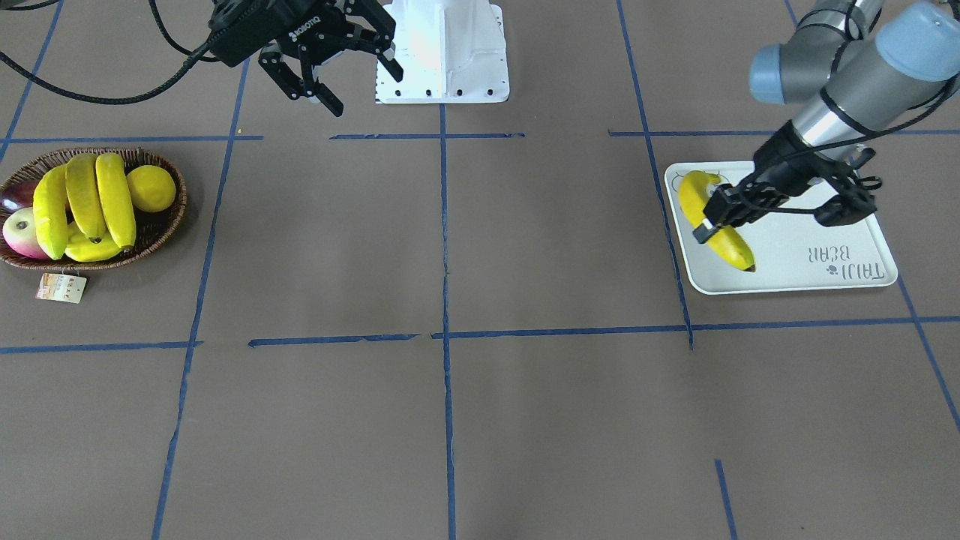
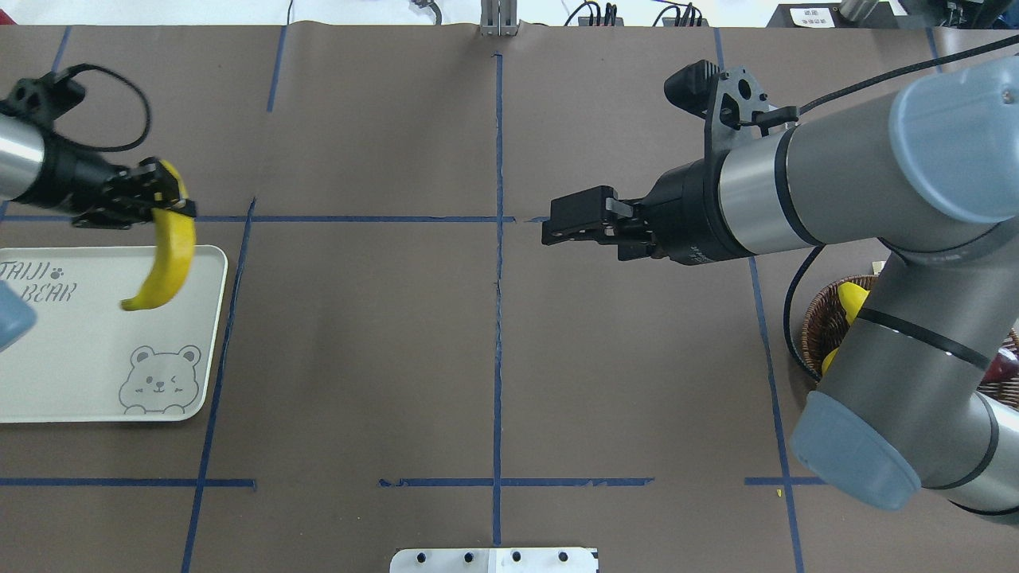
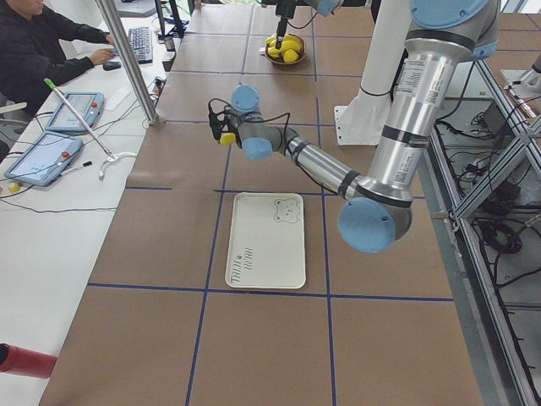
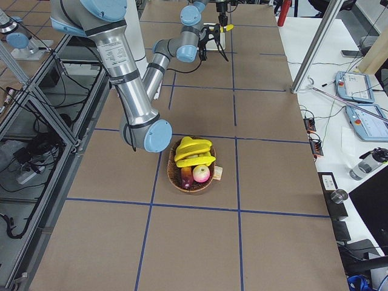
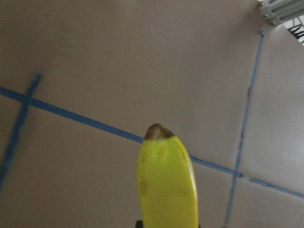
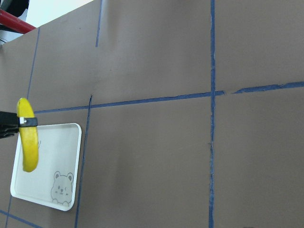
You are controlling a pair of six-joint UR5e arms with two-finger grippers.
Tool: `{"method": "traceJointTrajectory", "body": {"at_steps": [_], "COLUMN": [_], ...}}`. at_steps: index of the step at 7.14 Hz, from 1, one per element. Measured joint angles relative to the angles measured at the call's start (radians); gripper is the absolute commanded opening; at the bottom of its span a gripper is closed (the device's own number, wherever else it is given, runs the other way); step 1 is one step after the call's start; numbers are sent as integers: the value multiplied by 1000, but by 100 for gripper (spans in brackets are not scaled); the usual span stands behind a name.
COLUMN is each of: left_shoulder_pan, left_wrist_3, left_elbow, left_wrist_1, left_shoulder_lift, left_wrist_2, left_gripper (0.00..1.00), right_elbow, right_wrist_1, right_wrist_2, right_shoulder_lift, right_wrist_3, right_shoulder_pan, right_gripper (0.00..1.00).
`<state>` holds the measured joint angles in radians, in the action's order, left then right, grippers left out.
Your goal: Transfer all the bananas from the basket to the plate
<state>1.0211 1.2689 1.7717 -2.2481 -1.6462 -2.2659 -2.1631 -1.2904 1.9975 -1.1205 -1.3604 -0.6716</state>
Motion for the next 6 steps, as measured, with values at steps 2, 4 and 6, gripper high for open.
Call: {"method": "traceJointTrajectory", "body": {"at_steps": [2, 4, 6], "left_shoulder_pan": [70, 89, 89], "left_wrist_3": [-202, -282, -301], "left_elbow": [-66, -129, -182], "left_wrist_1": [0, -5, -17], "left_shoulder_lift": [139, 195, 211], "left_wrist_2": [1, 6, 47], "left_gripper": [0, 0, 0], "right_elbow": [5, 8, 13], "right_wrist_1": [-1, -2, -2], "right_wrist_2": [-2, -5, -6], "right_shoulder_lift": [-15, -21, -22], "right_wrist_3": [0, 0, 0], "right_shoulder_pan": [-22, -33, -34], "right_gripper": [100, 100, 100]}}
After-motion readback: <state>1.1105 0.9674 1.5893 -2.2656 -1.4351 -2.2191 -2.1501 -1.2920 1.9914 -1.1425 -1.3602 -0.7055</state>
